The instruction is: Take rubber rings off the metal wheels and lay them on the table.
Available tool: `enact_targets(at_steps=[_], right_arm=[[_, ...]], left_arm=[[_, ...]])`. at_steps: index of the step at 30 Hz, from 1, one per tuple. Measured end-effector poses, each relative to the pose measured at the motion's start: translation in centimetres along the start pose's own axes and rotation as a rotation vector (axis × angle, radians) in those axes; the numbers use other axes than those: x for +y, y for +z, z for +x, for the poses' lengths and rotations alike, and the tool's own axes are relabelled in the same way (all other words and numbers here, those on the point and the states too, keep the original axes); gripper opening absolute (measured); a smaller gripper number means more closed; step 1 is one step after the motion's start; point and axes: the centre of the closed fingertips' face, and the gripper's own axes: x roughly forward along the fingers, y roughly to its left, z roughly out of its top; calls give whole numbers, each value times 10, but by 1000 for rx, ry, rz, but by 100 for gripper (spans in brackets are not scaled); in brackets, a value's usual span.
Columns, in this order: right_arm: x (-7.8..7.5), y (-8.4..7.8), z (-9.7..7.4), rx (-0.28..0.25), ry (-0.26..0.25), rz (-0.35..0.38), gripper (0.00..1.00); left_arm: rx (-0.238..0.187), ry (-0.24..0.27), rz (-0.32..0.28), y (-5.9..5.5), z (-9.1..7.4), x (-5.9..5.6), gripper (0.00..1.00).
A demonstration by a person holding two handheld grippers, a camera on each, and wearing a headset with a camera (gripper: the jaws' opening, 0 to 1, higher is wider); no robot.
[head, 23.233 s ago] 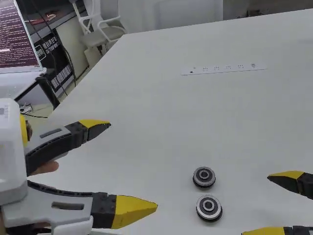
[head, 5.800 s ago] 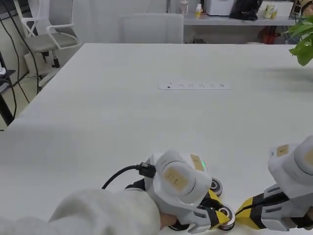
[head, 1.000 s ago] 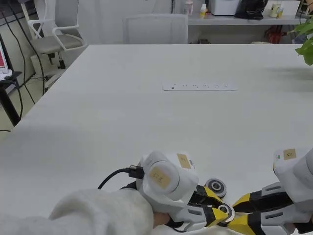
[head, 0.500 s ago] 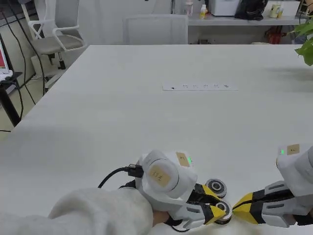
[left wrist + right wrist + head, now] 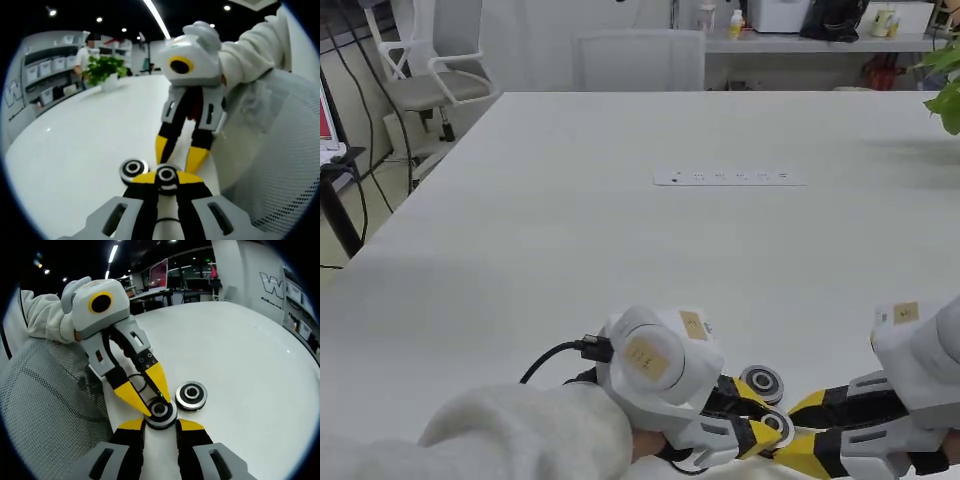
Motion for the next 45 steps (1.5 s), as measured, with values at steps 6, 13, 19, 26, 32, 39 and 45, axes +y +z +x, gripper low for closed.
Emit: enact_targets(at_steps=[6,13,19,26,32,39,45], right_arm=[[-9,-3,-6,11,-30,-60,0],[-8,-6,-4,47,-36,-15,0],[-9,-6,-6,72,-62,15,0],[-18,1,-13,18,-63,228,0],[-13,5,-14,-8,-35,295,0],[-14,7,-12,-10,-54,293,0],[-4,15,-10,-34,-24,289,0]], left_arm=[[3,5,-8,-1,-1,1,13],[7,8,-9,-1,-1,1,13],[12,10,-6,-1,-1,1,13],[15,9,-5,-1,-1,2,13],[19,9,3,-1,-1,1,13],[26,14,14,-1,-1,3,13],[27,15,15,-1,-2,2,13]])
